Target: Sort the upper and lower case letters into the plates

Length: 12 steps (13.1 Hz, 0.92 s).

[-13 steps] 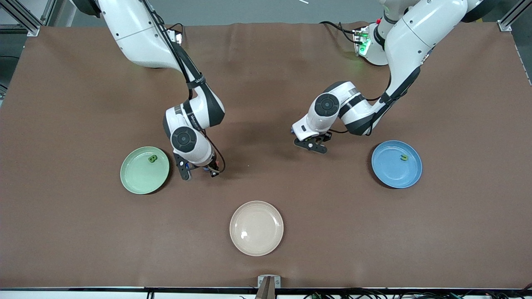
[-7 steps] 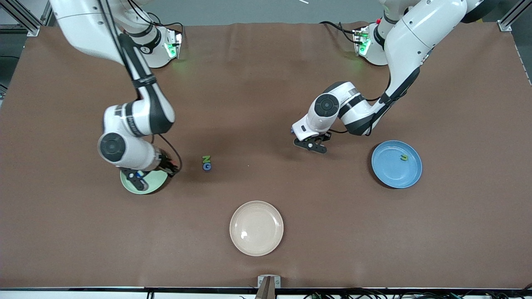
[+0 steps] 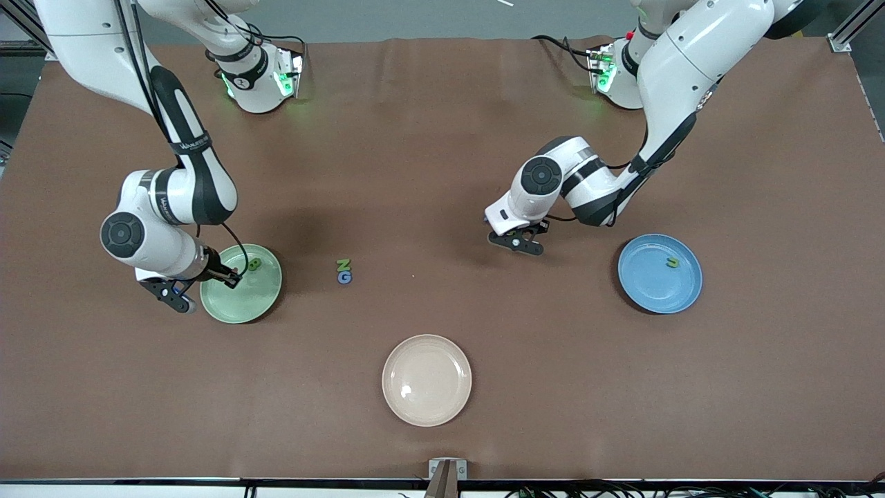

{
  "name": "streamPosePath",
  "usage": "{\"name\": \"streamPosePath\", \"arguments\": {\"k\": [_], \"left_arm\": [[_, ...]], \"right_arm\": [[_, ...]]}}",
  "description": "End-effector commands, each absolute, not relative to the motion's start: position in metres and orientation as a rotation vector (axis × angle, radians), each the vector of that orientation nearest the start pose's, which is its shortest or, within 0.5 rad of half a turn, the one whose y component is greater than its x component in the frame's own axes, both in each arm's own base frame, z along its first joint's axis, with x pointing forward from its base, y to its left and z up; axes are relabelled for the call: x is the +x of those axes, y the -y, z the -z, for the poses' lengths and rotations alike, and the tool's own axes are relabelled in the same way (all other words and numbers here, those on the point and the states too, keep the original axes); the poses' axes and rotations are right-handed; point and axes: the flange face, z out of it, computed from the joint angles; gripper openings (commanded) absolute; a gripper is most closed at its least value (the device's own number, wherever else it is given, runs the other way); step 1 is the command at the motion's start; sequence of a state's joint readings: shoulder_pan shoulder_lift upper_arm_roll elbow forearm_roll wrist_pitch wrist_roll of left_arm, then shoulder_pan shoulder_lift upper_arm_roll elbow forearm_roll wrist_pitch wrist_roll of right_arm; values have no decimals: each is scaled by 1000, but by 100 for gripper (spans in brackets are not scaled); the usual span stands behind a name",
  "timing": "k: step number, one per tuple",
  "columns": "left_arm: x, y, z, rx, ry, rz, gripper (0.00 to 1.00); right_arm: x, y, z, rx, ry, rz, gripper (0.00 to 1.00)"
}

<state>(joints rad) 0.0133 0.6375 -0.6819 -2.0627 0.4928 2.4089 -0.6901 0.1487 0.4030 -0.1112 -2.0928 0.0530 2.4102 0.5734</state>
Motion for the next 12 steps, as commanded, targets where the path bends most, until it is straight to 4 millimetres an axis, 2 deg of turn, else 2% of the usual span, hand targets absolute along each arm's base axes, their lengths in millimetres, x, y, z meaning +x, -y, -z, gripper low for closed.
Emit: {"name": "streamPosePath", "arguments": {"k": [1, 2, 4, 6, 8, 9, 10, 12], "left_arm": [[453, 358, -169, -3106, -442, -162, 15], [459, 353, -174, -3100, -437, -153, 13], [477, 339, -196, -3075, -438, -105, 13], [498, 314, -219, -3035, -481, -75, 12], [520, 278, -243, -3010, -545, -20, 12], [528, 261, -251, -2998, -576, -7, 12], [536, 240, -257, -2986, -587, -21, 12], [536, 201, -257, -2965, -606, -78, 13]], "right_arm": [[552, -13, -210, -3048, -851, -74, 1], [553, -4, -209, -3047, -853, -72, 2], [554, -2, -208, -3047, -848, -58, 2], [555, 2, -201, -3042, -861, -43, 4], [557, 4, -198, -3041, -867, -48, 10], [557, 3, -197, -3041, -867, -48, 10], [558, 3, -196, -3040, -868, -50, 10], [559, 2, -192, -3038, -871, -56, 14]]}}
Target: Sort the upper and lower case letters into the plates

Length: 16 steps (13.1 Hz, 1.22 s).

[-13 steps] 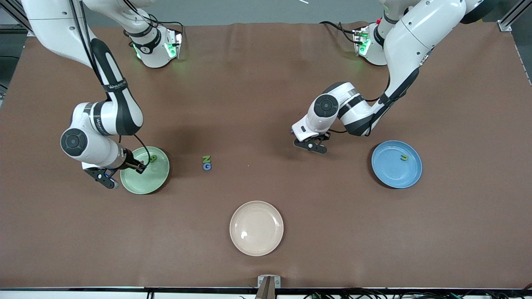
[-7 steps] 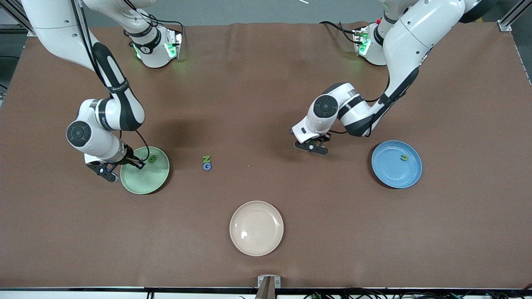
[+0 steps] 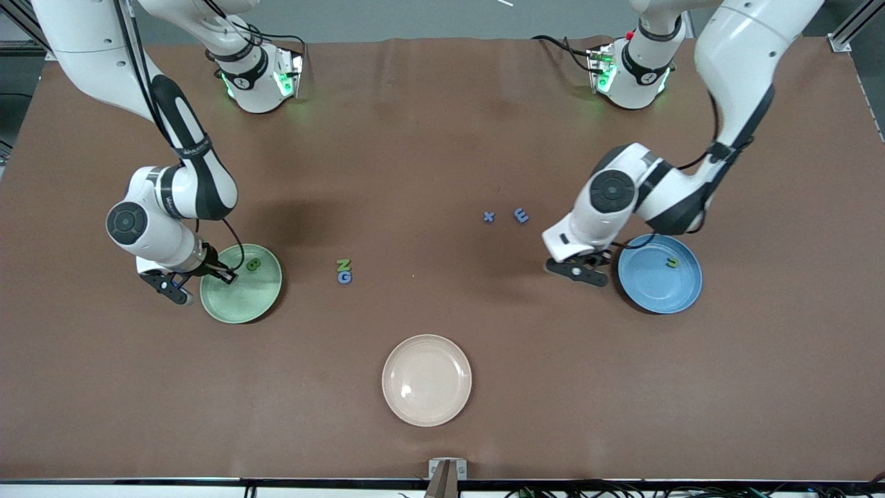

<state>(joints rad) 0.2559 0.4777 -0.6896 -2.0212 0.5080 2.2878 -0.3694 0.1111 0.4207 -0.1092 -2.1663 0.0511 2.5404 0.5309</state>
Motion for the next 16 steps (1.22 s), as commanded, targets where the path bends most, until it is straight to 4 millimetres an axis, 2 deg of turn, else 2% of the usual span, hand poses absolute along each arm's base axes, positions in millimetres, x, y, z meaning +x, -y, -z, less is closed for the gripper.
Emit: {"name": "streamPosePath", "arguments": {"k": [1, 2, 3, 4, 6, 7, 9, 11, 13, 14, 16], "left_arm": [[535, 180, -254, -2955, -625, -100, 13], [535, 156, -253, -2950, -638, -119, 16], [535, 136, -253, -2943, -667, -128, 17], [534, 113, -250, -2933, -697, -138, 18], [529, 76, -237, -2912, -738, -122, 18], [525, 63, -229, -2900, -770, -104, 18], [521, 42, -216, -2896, -815, -93, 18], [515, 37, -203, -2895, -859, -77, 18], [510, 34, -195, -2895, -875, -95, 20], [509, 34, -192, -2903, -876, -100, 20], [509, 35, -189, -2909, -882, -95, 20]], "right_arm": [[558, 2, -190, -3037, -876, -63, 22], [560, 1, -191, -3038, -871, -61, 53], [561, -1, -193, -3036, -875, -56, 95], [567, -2, -199, -3034, -874, -47, 100], [581, -13, -218, -3036, -889, -122, 100], [591, -30, -235, -3034, -933, -191, 100], [602, -82, -262, -3024, -1039, -241, 100], [599, -143, -269, -3022, -1057, -197, 100], [598, -186, -275, -3061, -901, -163, 100], [596, -219, -279, -3093, -767, -145, 100], [599, -228, -265, -3139, -517, -154, 100]]}}
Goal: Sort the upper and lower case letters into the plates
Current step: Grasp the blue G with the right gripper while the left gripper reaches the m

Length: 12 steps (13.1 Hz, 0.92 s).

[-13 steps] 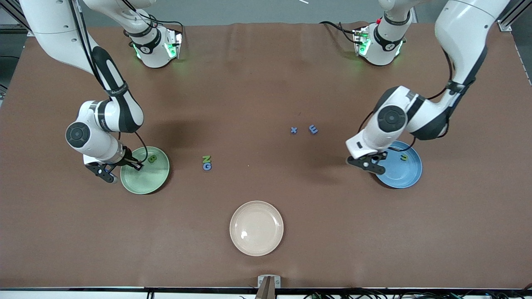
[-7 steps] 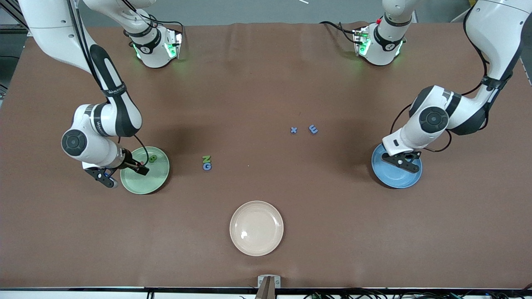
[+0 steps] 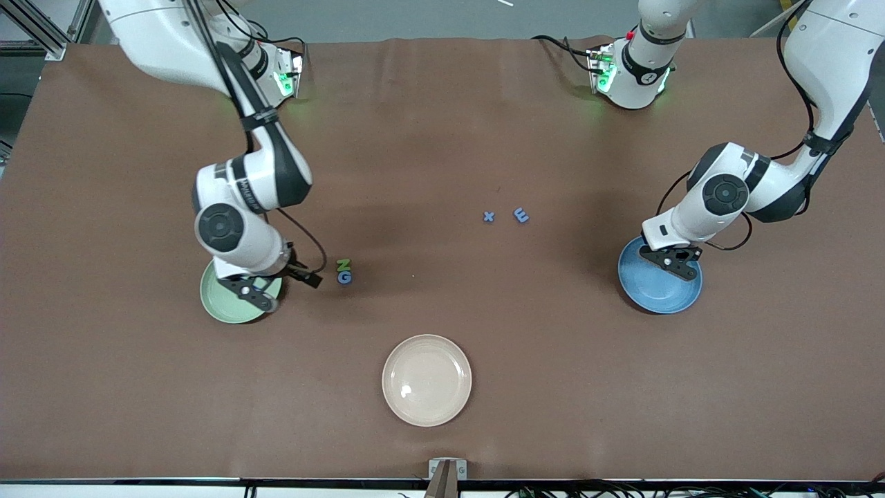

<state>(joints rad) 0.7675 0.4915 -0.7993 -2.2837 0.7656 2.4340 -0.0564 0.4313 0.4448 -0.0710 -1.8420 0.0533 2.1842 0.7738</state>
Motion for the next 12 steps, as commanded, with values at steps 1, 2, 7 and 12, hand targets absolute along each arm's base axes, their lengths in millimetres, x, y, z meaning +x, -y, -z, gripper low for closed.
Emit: {"name": "streamPosePath", "arguments": {"k": [1, 2, 7, 12], "left_arm": [[509, 35, -189, -2910, -884, -93, 22], [510, 35, -189, -2911, -884, -92, 24], [522, 39, -207, -2903, -850, -41, 100], [530, 105, -257, -2942, -659, -126, 100]], "right_arm": [[600, -228, -256, -3150, -419, -153, 100], [600, -231, -249, -3134, -381, -149, 100], [587, -269, -204, -3090, -272, -98, 100], [581, -276, -181, -3087, -216, -22, 92]]}}
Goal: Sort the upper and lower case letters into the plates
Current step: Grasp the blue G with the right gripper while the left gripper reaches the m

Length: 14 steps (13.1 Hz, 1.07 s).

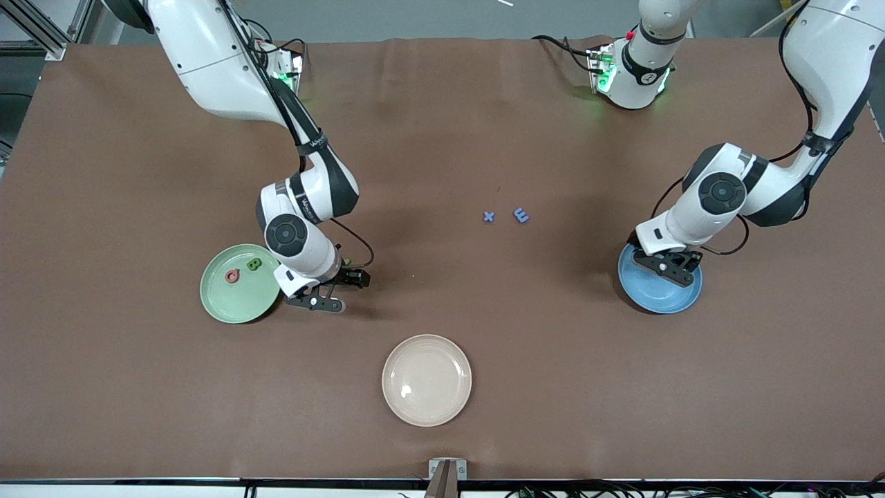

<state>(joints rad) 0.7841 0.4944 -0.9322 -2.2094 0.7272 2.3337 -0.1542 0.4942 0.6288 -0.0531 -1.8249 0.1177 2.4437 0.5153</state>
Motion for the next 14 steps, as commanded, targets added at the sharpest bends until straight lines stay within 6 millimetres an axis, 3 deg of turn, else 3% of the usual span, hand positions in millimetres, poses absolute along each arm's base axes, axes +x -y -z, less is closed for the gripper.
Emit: {"name": "streamPosePath", "arguments": {"k": [1, 5, 6, 9, 12, 14], "left_arm": [[531, 123, -268, -2969, -569, -116, 100], [515, 209, -295, -3087, -139, -47, 100], [508, 238, -301, -3118, -25, -51, 100], [493, 291, -304, -3158, 261, -105, 100], [479, 319, -284, -3088, 655, -126, 100], [465, 338, -264, -3049, 746, -117, 100]], "right_arm": [[579, -275, -177, -3091, -190, -20, 87], [562, -267, -164, -3110, -166, -74, 76], [557, -273, -165, -3112, -148, -76, 74], [552, -275, -175, -3108, -140, -72, 70], [551, -274, -180, -3108, -138, -75, 62], [551, -274, -180, -3108, -140, -77, 50]]}}
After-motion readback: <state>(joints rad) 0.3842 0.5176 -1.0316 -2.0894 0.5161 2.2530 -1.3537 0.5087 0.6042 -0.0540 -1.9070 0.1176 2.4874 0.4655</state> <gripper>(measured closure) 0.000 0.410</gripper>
